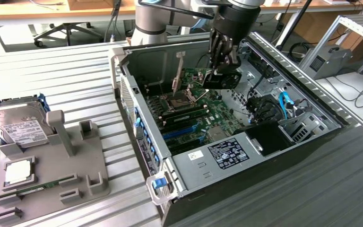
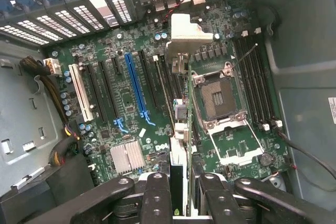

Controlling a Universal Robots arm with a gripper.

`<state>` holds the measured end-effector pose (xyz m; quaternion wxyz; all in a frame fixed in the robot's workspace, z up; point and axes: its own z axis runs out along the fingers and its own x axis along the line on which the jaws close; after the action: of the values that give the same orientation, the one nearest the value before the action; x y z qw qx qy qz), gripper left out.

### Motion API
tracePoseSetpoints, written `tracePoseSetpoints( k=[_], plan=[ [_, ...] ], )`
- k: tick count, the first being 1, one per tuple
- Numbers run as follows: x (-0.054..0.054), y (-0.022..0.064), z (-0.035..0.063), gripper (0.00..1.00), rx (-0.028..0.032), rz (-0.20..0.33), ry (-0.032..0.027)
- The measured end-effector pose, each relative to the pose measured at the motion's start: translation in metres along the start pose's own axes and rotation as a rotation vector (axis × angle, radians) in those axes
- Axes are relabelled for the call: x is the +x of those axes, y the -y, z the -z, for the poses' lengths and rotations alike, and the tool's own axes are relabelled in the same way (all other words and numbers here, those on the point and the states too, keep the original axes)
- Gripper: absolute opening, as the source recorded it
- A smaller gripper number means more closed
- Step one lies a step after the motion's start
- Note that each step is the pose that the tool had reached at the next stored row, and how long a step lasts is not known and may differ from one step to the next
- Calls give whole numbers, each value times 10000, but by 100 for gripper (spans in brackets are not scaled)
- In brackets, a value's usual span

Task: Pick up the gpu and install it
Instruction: 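Insert the gpu into the slot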

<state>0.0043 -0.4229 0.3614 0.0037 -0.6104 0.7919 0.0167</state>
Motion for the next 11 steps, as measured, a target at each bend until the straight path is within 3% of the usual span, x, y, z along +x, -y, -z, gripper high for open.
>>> tracePoseSetpoints(
  k=[11],
  plan=[
    [0, 0, -1, 26, -10, 360, -8]
  ],
)
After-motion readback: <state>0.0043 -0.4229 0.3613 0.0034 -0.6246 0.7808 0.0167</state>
